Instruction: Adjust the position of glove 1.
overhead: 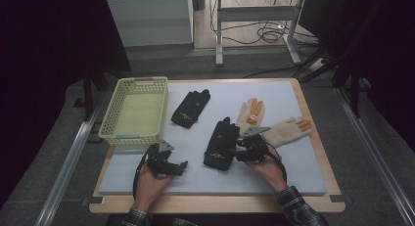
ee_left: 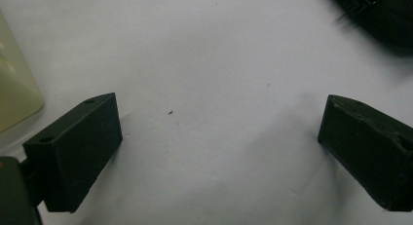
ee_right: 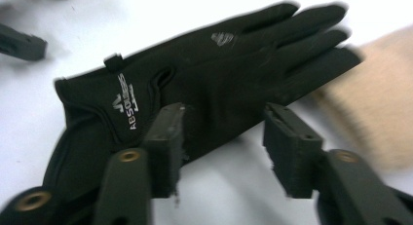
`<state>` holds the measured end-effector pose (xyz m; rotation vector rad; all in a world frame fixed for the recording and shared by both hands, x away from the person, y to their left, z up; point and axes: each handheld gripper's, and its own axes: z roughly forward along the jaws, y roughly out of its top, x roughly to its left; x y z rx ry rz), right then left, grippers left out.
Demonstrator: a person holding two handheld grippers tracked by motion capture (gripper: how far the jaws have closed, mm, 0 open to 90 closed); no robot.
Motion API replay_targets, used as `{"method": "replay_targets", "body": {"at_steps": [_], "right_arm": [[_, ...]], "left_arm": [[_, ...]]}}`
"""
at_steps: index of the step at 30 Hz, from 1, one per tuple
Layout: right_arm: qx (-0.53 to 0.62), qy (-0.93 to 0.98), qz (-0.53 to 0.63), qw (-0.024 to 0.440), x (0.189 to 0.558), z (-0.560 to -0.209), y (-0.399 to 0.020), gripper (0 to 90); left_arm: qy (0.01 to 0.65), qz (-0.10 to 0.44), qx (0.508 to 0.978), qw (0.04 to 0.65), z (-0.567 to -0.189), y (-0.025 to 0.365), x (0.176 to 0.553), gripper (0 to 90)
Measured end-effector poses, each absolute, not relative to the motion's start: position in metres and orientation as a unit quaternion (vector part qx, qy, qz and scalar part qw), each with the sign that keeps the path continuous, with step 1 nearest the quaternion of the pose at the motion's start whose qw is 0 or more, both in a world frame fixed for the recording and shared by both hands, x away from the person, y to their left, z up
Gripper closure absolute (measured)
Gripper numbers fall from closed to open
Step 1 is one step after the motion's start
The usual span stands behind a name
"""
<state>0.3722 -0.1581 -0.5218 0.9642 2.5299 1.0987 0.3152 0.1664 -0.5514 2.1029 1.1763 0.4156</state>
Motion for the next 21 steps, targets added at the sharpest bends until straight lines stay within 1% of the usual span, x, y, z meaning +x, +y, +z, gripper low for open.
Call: {"method": "replay_targets", "body": {"at_steps": [2, 3, 4, 6, 7, 9, 13, 16, 19, 21], "right_arm": [[0.330, 0.864, 0.363, 0.113, 0.373, -0.528, -0.153, 45.0], [0.327, 0.863, 0.363, 0.129, 0.371, -0.530, -0.151, 50.7], [0.328, 0.863, 0.363, 0.129, 0.371, -0.529, -0.150, 57.7], [0.328, 0.862, 0.366, 0.121, 0.371, -0.529, -0.149, 78.4], [0.329, 0.862, 0.369, 0.111, 0.370, -0.529, -0.148, 82.2], [0.325, 0.866, 0.361, 0.118, 0.369, -0.527, -0.146, 83.9], [0.317, 0.870, 0.355, 0.130, 0.367, -0.518, -0.147, 84.4], [0.315, 0.870, 0.350, 0.146, 0.365, -0.503, -0.153, 84.4], [0.316, 0.872, 0.331, 0.176, 0.364, -0.482, -0.168, 84.2], [0.317, 0.871, 0.329, 0.180, 0.363, -0.477, -0.171, 84.1]], "left_arm": [[0.452, 0.160, 0.808, 0.341, -0.551, 0.166, 0.315, 2.5], [0.452, 0.160, 0.808, 0.341, -0.551, 0.166, 0.315, 2.5], [0.452, 0.160, 0.808, 0.341, -0.551, 0.166, 0.315, 2.5], [0.452, 0.160, 0.808, 0.341, -0.551, 0.166, 0.315, 2.5], [0.452, 0.160, 0.808, 0.341, -0.551, 0.166, 0.315, 2.5], [0.452, 0.160, 0.808, 0.341, -0.551, 0.166, 0.315, 2.5], [0.452, 0.160, 0.808, 0.341, -0.551, 0.166, 0.315, 2.5], [0.453, 0.160, 0.808, 0.341, -0.551, 0.166, 0.315, 2.5], [0.453, 0.160, 0.807, 0.342, -0.551, 0.166, 0.315, 2.5], [0.454, 0.160, 0.806, 0.343, -0.552, 0.166, 0.315, 2.5]]}}
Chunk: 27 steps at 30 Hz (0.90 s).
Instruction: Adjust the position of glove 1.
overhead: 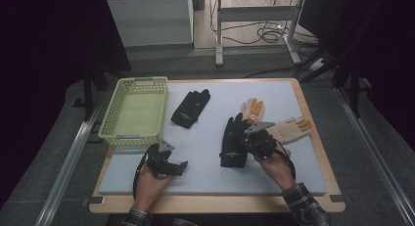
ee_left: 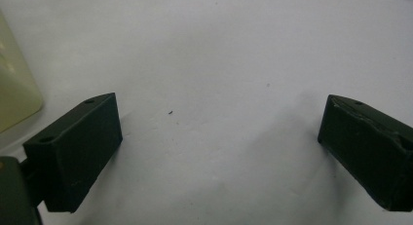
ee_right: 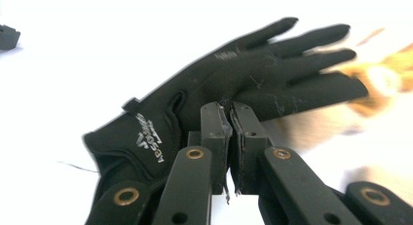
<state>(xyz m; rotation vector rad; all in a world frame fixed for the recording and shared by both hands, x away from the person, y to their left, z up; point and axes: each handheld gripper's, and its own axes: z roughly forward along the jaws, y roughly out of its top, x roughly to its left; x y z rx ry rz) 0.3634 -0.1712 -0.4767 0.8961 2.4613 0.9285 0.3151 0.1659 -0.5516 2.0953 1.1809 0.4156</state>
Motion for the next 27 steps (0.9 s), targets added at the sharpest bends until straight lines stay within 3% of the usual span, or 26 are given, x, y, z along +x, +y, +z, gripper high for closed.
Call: {"method": "replay_targets", "body": {"at_steps": [5, 19, 23, 27], "right_arm": [[0.307, 0.878, 0.317, 0.184, 0.364, -0.462, -0.166, 83.7], [0.258, 0.894, 0.341, 0.137, 0.376, -0.467, -0.085, 81.0], [0.241, 0.891, 0.370, 0.106, 0.377, -0.470, -0.061, 70.5], [0.228, 0.888, 0.381, 0.117, 0.375, -0.465, -0.049, 62.9]], "left_arm": [[0.452, 0.160, 0.809, 0.341, -0.551, 0.166, 0.315, 2.4], [0.452, 0.161, 0.808, 0.343, -0.551, 0.166, 0.315, 2.7], [0.443, 0.162, 0.813, 0.341, -0.551, 0.168, 0.311, 2.3], [0.450, 0.160, 0.811, 0.339, -0.551, 0.183, 0.308, 1.8]]}}
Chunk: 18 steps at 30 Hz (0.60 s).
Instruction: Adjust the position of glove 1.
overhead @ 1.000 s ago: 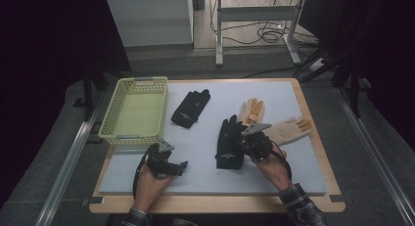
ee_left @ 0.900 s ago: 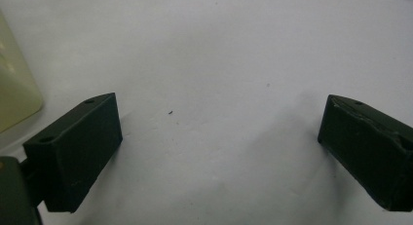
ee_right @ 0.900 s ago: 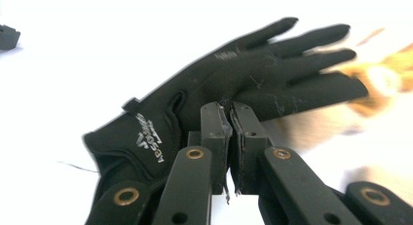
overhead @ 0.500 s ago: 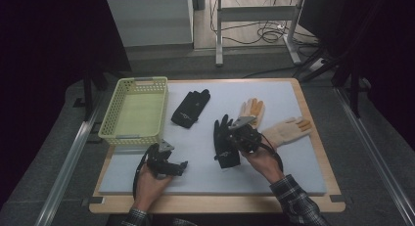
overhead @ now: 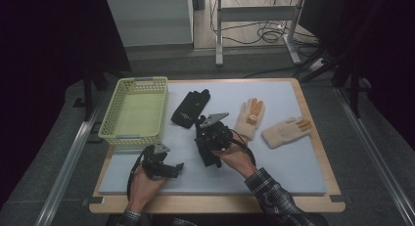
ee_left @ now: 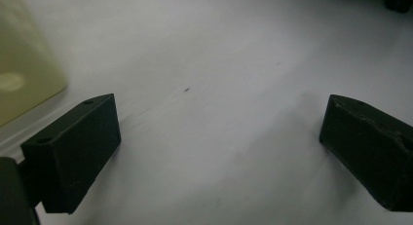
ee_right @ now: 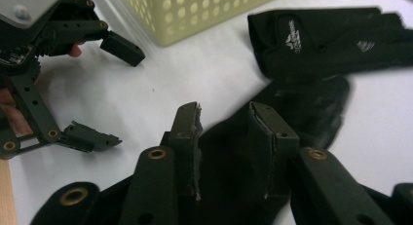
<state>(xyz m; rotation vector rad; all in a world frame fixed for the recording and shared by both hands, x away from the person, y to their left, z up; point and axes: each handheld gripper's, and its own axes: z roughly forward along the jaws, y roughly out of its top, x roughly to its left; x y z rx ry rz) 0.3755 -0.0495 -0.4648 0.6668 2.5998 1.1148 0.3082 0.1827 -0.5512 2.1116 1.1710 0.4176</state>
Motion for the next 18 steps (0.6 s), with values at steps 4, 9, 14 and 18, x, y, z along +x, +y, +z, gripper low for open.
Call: {"method": "replay_targets", "body": {"at_steps": [4, 9, 14, 18], "right_arm": [[0.232, 0.887, 0.376, 0.131, 0.380, -0.464, -0.058, 61.0], [0.259, 0.882, 0.372, 0.128, 0.393, -0.482, -0.075, 57.5], [0.273, 0.879, 0.367, 0.139, 0.408, -0.506, -0.075, 52.3], [0.279, 0.879, 0.363, 0.132, 0.418, -0.520, -0.070, 50.9]], "left_arm": [[0.448, 0.158, 0.811, 0.342, -0.552, 0.188, 0.308, 2.2], [0.447, 0.156, 0.813, 0.339, -0.552, 0.189, 0.308, 2.1], [0.448, 0.156, 0.811, 0.341, -0.552, 0.188, 0.308, 2.1], [0.448, 0.155, 0.811, 0.341, -0.552, 0.188, 0.308, 2.1]]}}
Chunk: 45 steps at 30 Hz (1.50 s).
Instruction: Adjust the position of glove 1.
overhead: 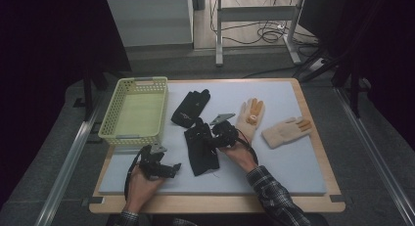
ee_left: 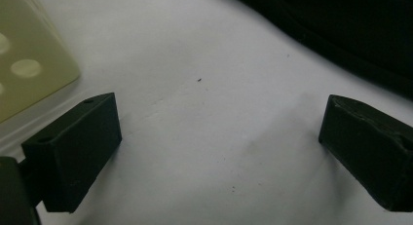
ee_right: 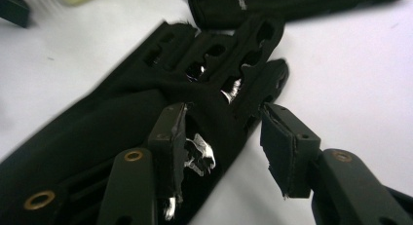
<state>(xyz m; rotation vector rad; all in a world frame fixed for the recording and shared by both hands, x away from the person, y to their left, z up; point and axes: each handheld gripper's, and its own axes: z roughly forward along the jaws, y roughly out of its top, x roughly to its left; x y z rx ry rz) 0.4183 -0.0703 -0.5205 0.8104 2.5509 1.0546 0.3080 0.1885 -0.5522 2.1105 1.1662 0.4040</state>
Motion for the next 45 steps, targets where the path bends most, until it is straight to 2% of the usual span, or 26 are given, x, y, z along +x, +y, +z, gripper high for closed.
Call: {"method": "replay_targets", "body": {"at_steps": [3, 4, 8, 13, 15, 16, 18, 19, 20, 30, 41, 45], "right_arm": [[0.292, 0.875, 0.370, 0.107, 0.424, -0.531, -0.068, 67.9], [0.297, 0.872, 0.375, 0.104, 0.425, -0.530, -0.070, 83.6], [0.294, 0.875, 0.366, 0.117, 0.418, -0.522, -0.072, 87.1], [0.295, 0.876, 0.358, 0.130, 0.398, -0.507, -0.088, 87.0], [0.302, 0.879, 0.349, 0.121, 0.397, -0.508, -0.095, 85.6], [0.306, 0.880, 0.345, 0.114, 0.399, -0.512, -0.099, 83.2], [0.311, 0.876, 0.348, 0.122, 0.403, -0.515, -0.104, 72.8], [0.311, 0.876, 0.348, 0.122, 0.403, -0.515, -0.104, 72.8], [0.317, 0.867, 0.365, 0.121, 0.409, -0.512, -0.108, 67.1], [0.314, 0.859, 0.385, 0.125, 0.449, -0.509, -0.082, 50.7], [0.309, 0.859, 0.387, 0.133, 0.493, -0.507, -0.048, 47.6], [0.296, 0.865, 0.385, 0.123, 0.502, -0.512, -0.034, 54.2]], "left_arm": [[0.448, 0.156, 0.811, 0.341, -0.552, 0.188, 0.308, 2.1], [0.448, 0.156, 0.811, 0.341, -0.552, 0.188, 0.308, 2.1], [0.448, 0.156, 0.811, 0.341, -0.552, 0.188, 0.308, 2.1], [0.448, 0.156, 0.811, 0.341, -0.552, 0.188, 0.308, 2.1], [0.449, 0.156, 0.811, 0.341, -0.552, 0.188, 0.308, 2.1], [0.449, 0.156, 0.811, 0.341, -0.552, 0.188, 0.308, 2.1], [0.449, 0.156, 0.811, 0.341, -0.552, 0.188, 0.308, 2.1], [0.449, 0.156, 0.811, 0.341, -0.552, 0.188, 0.308, 2.1], [0.449, 0.156, 0.811, 0.341, -0.552, 0.188, 0.308, 2.1], [0.449, 0.156, 0.811, 0.341, -0.552, 0.188, 0.308, 2.1], [0.449, 0.155, 0.811, 0.341, -0.552, 0.188, 0.308, 2.1], [0.449, 0.155, 0.811, 0.341, -0.552, 0.188, 0.308, 2.1]]}}
